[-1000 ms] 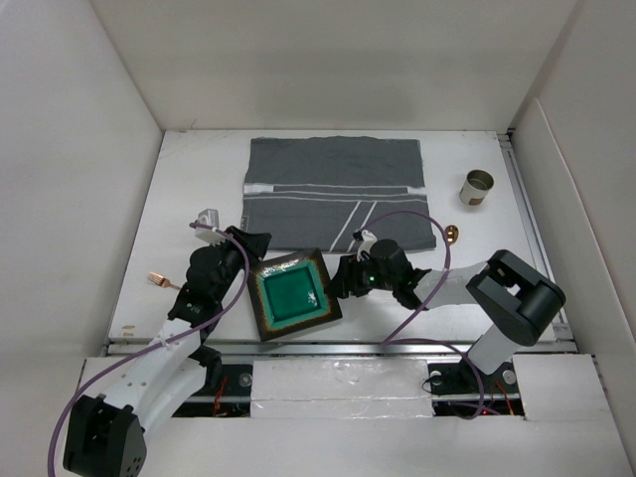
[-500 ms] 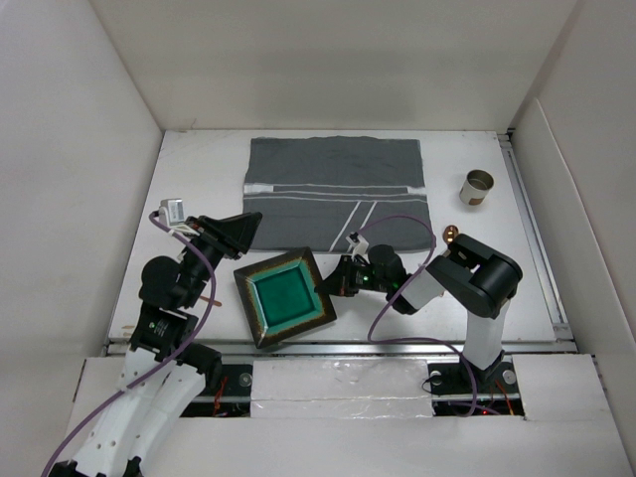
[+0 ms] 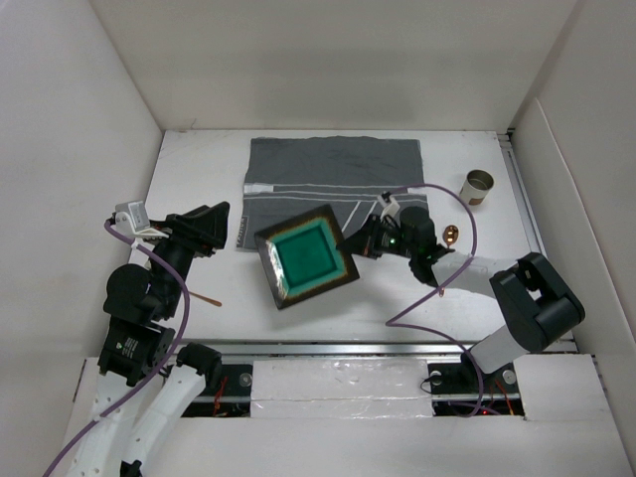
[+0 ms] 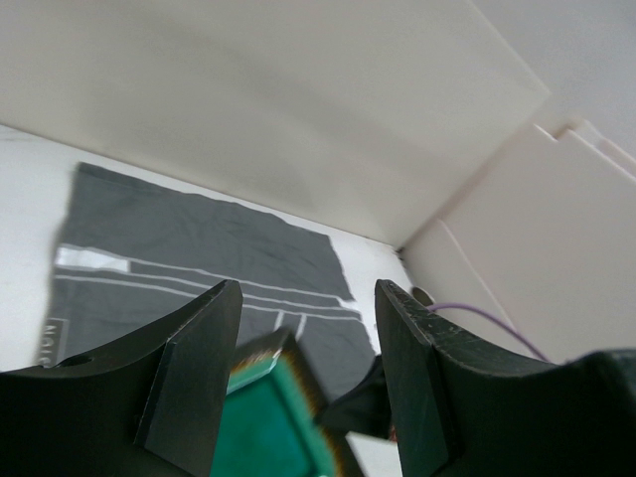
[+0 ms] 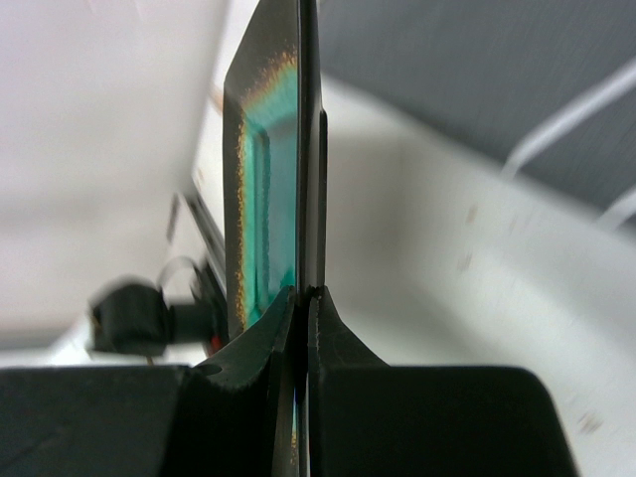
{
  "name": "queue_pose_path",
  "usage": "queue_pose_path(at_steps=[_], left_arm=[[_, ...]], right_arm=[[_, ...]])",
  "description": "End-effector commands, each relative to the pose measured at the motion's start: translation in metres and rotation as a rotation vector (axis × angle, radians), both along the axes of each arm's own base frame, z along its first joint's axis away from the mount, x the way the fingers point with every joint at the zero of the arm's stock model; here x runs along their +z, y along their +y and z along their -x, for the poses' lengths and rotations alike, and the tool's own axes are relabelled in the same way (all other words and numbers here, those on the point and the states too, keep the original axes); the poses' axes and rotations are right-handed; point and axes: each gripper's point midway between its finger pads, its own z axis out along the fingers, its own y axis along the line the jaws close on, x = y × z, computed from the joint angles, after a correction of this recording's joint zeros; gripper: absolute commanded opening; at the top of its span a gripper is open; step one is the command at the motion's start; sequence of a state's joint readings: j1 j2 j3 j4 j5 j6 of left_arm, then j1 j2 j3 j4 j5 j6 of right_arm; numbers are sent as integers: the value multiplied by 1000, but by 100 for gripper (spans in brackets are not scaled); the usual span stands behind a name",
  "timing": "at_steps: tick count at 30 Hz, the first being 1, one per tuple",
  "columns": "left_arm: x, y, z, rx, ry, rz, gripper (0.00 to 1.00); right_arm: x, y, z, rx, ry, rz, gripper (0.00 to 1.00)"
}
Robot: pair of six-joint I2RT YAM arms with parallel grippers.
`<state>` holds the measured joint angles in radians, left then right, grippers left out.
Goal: Set the dinner table for one person
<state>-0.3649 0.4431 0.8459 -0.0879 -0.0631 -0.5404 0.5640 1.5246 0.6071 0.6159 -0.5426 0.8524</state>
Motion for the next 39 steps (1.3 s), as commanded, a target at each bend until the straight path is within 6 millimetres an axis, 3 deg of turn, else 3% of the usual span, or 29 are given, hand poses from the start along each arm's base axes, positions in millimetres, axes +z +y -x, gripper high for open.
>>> queue_pose_path(at_steps=[1, 2, 3, 4, 5, 7, 8, 9, 11, 12, 14, 15, 32, 39], left_arm=[[-4, 23, -3, 123, -2, -59, 54], [-9, 24, -6, 137, 6, -68, 55], [-23, 24, -12, 146, 42, -86, 55], [-29, 25, -15, 157, 63, -96, 55], [-35, 23, -17, 151, 87, -115, 55], [-37, 23, -21, 153, 102, -135, 55], [-37, 23, -21, 155, 102, -138, 55], [-37, 23, -22, 158, 101, -140, 55], [-38, 24, -21, 157, 99, -143, 55], [-37, 24, -20, 158, 91, -139, 55], [-37, 24, -20, 156, 88, -138, 55], [-37, 24, -20, 156, 93, -143, 55], [-45, 25, -25, 170, 124, -160, 55], [-44, 25, -27, 164, 124, -159, 55]], right_arm=[[118, -4, -50, -27, -197, -268, 0], [135, -8, -60, -42, -236, -311, 0], [142, -12, -68, -58, -210, -347, 0], [136, -19, -85, -92, -194, -348, 0], [145, -19, -98, -110, -206, -353, 0], [141, -22, -123, -162, -202, -328, 0], [127, -24, -139, -187, -176, -310, 0], [137, -24, -148, -185, -201, -326, 0], [123, -28, -167, -212, -171, -318, 0], [130, -32, -178, -221, -182, -331, 0], [124, -31, -189, -214, -163, -322, 0], [116, -39, -207, -222, -149, -314, 0], [45, -65, -247, -296, -29, -238, 0], [46, -61, -259, -281, -33, -231, 0]])
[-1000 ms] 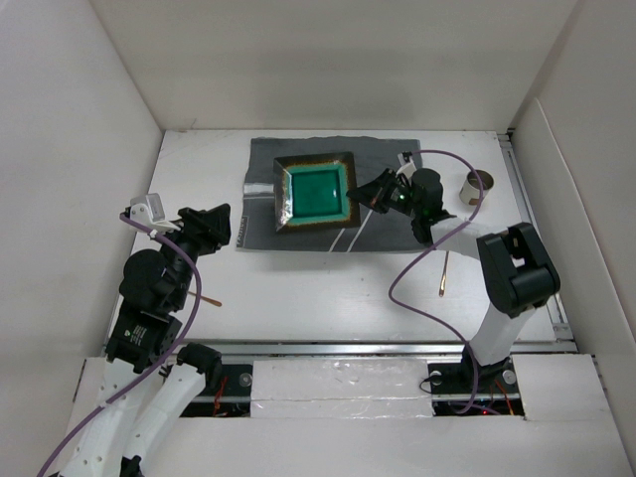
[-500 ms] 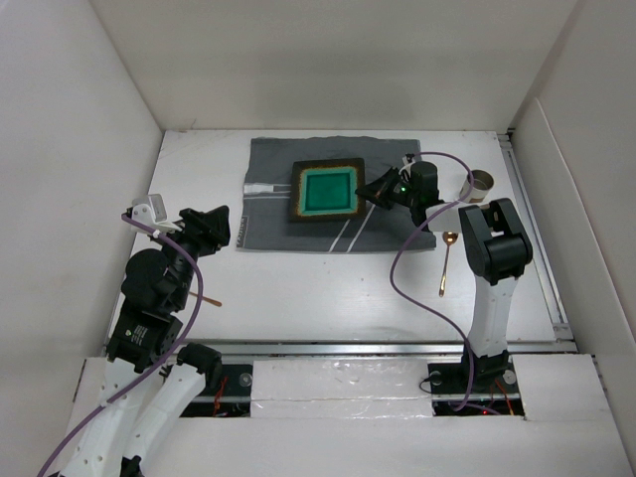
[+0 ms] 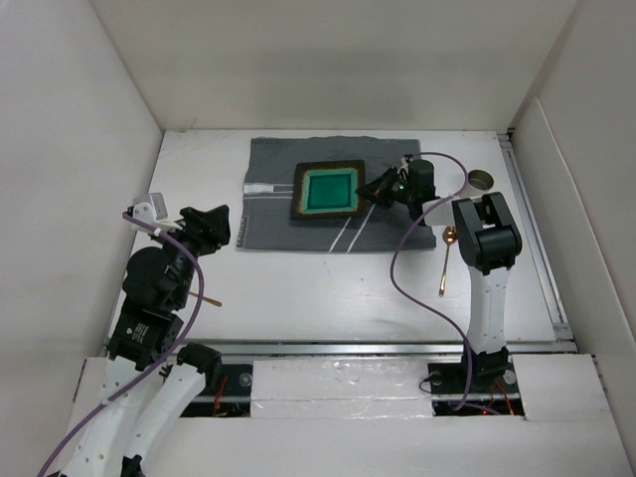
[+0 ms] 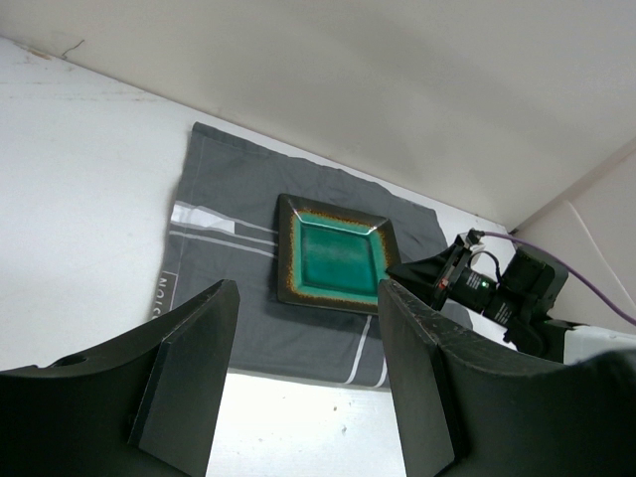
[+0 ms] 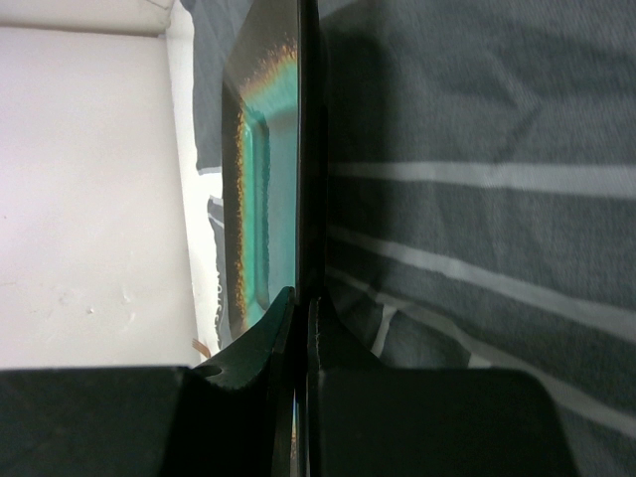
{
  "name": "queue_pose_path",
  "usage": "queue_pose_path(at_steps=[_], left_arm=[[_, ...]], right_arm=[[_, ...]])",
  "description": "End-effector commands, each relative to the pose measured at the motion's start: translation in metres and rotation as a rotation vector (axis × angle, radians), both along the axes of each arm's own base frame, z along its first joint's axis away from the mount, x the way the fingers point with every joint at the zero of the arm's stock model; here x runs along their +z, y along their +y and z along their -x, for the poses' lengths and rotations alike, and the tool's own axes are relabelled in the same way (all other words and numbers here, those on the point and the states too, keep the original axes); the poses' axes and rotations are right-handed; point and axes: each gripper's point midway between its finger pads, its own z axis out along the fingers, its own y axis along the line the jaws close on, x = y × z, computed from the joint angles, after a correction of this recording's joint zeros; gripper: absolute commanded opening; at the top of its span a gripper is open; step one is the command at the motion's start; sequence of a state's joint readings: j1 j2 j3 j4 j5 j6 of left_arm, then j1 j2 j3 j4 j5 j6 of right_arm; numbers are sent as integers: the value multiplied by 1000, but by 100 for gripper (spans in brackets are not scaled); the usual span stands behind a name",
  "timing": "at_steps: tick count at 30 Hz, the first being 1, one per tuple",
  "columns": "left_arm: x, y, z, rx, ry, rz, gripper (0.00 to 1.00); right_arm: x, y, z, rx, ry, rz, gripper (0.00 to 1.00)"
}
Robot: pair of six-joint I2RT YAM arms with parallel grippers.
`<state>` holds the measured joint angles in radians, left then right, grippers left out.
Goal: Set the dinner table for one person
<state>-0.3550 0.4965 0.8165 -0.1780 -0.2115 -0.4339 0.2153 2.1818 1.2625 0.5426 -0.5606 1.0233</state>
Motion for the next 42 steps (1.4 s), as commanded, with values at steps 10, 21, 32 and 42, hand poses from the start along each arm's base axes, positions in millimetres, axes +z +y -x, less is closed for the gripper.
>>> queue_pose_path(at_steps=[10, 21, 32, 42], left_arm=[[4, 3, -6, 12, -16, -8, 55], [1, 6, -9, 31, 2, -5, 55], [-22, 28, -21, 198, 103, 40, 52], [-70, 22, -38, 266, 315, 140, 0]], right_arm=[[52, 6, -25, 75, -165, -40, 0], [37, -3, -26, 99, -130, 17, 24], [57, -29, -34, 21, -186, 361, 63], [101, -59, 14, -83, -309, 548, 56]])
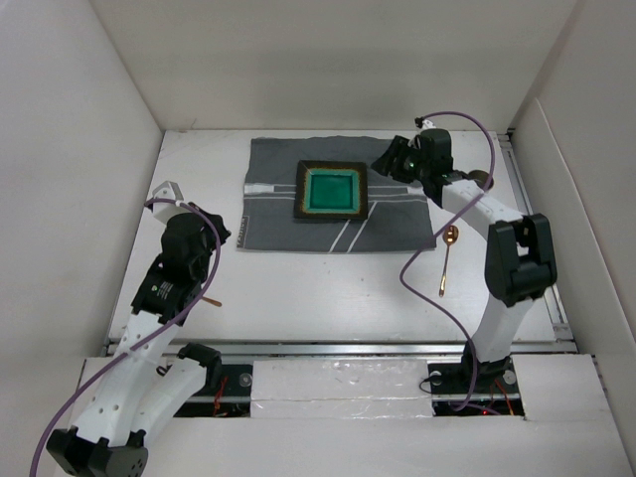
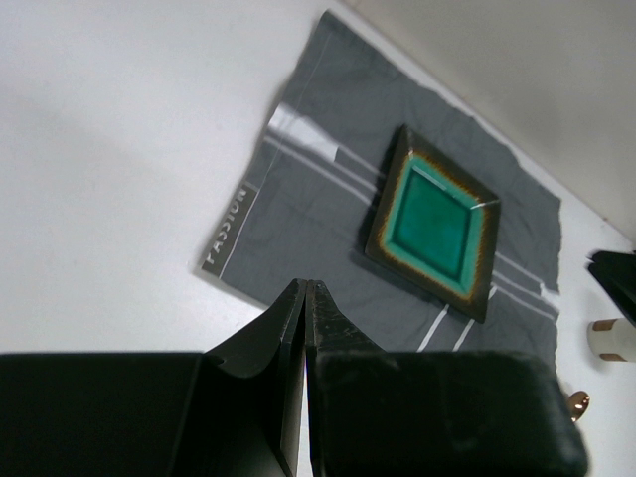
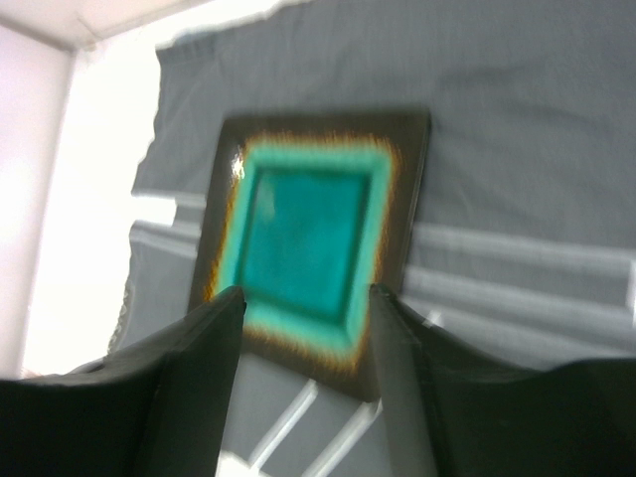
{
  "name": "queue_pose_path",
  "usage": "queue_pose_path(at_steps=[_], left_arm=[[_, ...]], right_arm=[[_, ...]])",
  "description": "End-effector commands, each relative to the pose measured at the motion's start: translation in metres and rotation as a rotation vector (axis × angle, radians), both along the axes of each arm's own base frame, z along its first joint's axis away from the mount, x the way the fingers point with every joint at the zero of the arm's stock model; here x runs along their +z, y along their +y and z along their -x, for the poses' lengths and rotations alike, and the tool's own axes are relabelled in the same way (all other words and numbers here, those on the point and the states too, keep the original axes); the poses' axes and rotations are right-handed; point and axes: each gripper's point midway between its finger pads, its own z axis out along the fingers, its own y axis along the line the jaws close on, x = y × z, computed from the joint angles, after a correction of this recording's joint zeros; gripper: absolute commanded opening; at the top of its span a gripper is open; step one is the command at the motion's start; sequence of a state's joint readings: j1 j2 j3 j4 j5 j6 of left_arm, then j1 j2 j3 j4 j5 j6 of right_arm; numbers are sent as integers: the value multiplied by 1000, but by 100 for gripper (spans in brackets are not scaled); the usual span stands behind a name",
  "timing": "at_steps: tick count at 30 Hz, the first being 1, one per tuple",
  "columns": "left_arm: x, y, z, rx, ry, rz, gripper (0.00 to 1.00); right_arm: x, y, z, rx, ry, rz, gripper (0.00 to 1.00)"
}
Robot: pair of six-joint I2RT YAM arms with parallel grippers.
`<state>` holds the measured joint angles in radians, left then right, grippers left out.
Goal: Set the dinner table for one person
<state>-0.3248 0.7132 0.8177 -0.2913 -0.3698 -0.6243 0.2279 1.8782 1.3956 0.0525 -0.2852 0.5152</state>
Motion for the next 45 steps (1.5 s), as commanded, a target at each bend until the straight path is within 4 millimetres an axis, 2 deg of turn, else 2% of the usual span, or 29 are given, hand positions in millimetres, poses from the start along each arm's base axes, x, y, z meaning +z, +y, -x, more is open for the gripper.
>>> queue_pose_path(at_steps=[1, 2, 3, 4, 5, 6, 7, 8, 10, 11, 12, 13, 14, 15, 16, 17, 18, 19, 20, 23, 24, 25, 27, 33, 40, 42, 43, 45], left_arm=[[-5, 3, -4, 70, 37, 77, 0], [-12, 4, -5, 86, 62, 84, 2], [-24, 6, -2, 106, 108, 80, 9], [-38, 7, -4, 140, 158, 92, 16], [-68, 11, -2, 196, 258, 89, 31], [-68, 11, -2, 197, 259, 89, 32], [-77, 11, 0, 204, 297, 86, 34], [-87, 10, 4, 206, 342, 78, 34], [-101, 13, 6, 230, 401, 102, 35], [-106, 18, 9, 245, 426, 103, 36], [-112, 22, 11, 254, 449, 114, 37], [-116, 43, 12, 307, 468, 112, 37], [-120, 55, 13, 321, 479, 109, 37], [-135, 59, 19, 307, 528, 135, 37], [-143, 71, 24, 297, 559, 120, 33], [-150, 89, 28, 359, 573, 160, 32], [-147, 95, 28, 382, 570, 150, 32], [-145, 97, 27, 389, 570, 141, 32], [-145, 98, 27, 394, 574, 152, 33], [-179, 106, 43, 450, 741, 167, 36], [-176, 110, 41, 466, 746, 156, 36], [-184, 109, 43, 470, 771, 159, 42], [-189, 110, 46, 489, 793, 162, 43], [-202, 134, 63, 630, 907, 133, 47], [-218, 137, 71, 667, 989, 116, 46], [-232, 135, 71, 665, 1018, 126, 46], [-247, 128, 67, 635, 1022, 163, 44], [-252, 127, 60, 630, 994, 176, 41]], right_arm=[[9, -14, 26, -40, -57, 41, 47], [10, -14, 47, -45, -61, 32, 30], [19, -16, 54, -51, -101, 13, 3], [21, -10, 66, -42, -114, -16, 0], [31, 7, 106, 19, -171, -67, 0], [31, 7, 106, 18, -171, -67, 0], [50, 20, 129, 61, -224, -95, 0], [35, 22, 146, 73, -209, -96, 0], [42, 31, 170, 118, -228, -123, 3], [54, 33, 186, 151, -254, -132, 6], [51, 31, 194, 161, -250, -123, 7], [54, 30, 202, 174, -263, -110, 8], [62, 23, 212, 176, -293, -84, 10], [57, 17, 217, 168, -293, -62, 11], [58, 8, 217, 123, -305, -40, 11], [58, 3, 220, 114, -319, -19, 12], [66, -2, 224, 101, -345, -26, 12], [62, -5, 226, 97, -340, -28, 13], [68, -3, 229, 110, -360, -45, 13], [73, 3, 236, 164, -370, -78, 15], [72, 6, 237, 183, -363, -81, 16], [70, 9, 239, 203, -350, -80, 16], [71, 8, 238, 204, -349, -81, 16], [69, 0, 236, 189, -351, -94, 17], [58, -3, 229, 191, -313, -100, 18], [58, -8, 226, 181, -314, -102, 18], [57, -8, 227, 181, -318, -104, 19], [58, -8, 228, 182, -321, -107, 19]])
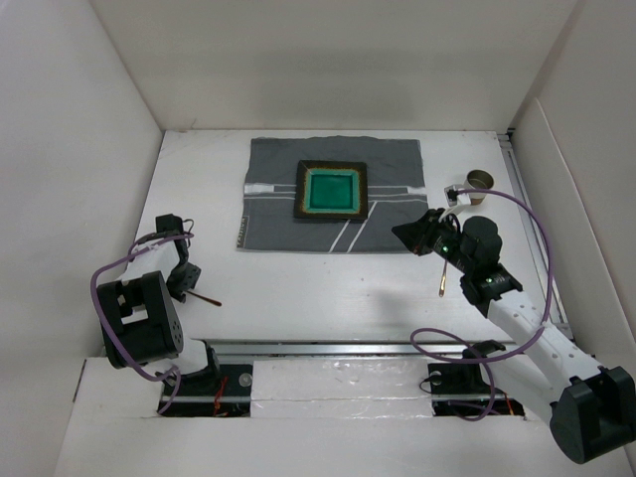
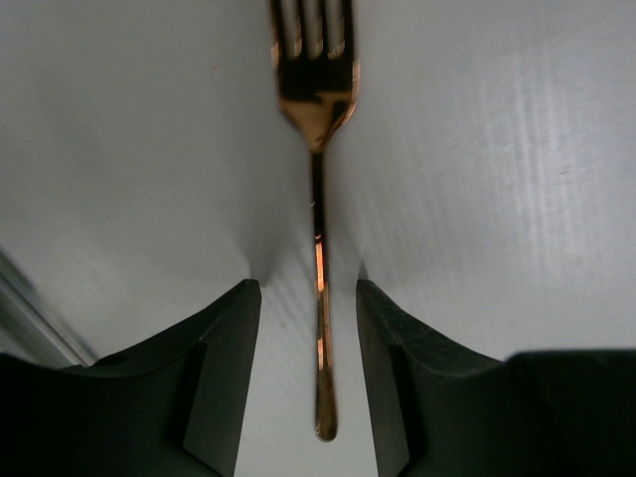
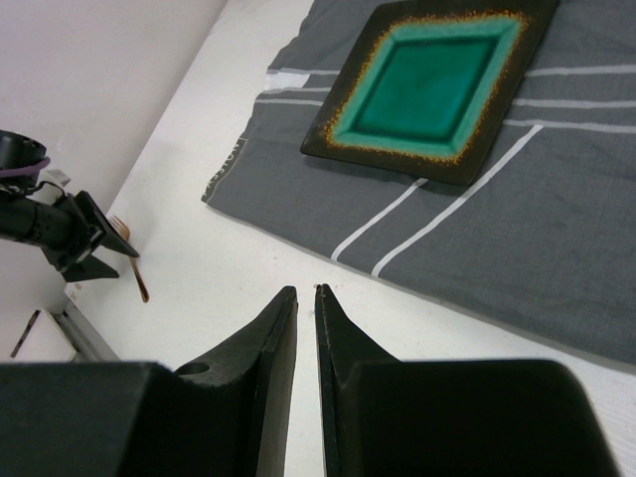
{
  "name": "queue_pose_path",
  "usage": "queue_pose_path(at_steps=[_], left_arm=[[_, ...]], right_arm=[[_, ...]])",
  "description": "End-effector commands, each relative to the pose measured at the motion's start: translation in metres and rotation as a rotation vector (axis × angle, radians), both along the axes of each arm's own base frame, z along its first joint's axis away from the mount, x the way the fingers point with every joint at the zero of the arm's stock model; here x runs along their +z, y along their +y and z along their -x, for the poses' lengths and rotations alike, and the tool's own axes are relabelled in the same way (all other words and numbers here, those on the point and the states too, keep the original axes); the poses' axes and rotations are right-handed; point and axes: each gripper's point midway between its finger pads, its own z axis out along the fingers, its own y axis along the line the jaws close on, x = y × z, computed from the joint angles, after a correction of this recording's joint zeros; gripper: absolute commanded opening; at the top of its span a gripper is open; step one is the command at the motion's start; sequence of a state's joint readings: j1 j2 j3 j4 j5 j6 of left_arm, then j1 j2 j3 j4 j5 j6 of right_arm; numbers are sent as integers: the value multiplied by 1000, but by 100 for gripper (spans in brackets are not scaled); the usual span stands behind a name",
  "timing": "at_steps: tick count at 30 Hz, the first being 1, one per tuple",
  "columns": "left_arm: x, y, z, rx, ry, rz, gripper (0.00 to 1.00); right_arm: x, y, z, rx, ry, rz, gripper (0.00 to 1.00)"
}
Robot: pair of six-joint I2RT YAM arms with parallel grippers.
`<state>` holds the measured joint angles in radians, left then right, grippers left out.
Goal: Set the dinner table for one person
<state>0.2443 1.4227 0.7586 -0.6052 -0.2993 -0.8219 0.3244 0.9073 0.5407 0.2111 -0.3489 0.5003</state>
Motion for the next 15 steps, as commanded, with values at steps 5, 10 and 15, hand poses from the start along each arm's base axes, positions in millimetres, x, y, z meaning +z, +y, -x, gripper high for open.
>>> queue_pose_path(at_steps=[5, 10, 15], left_arm=[[-20, 0, -11, 39, -71, 4, 29], [-18, 6, -15, 78, -136, -35, 20], [-24, -3, -22, 70, -213, -2, 0]], right_arm=[[9, 7, 0, 48, -41, -27, 19], [14, 4, 1, 42, -52, -29, 19], [21, 0, 4, 29, -72, -24, 20]])
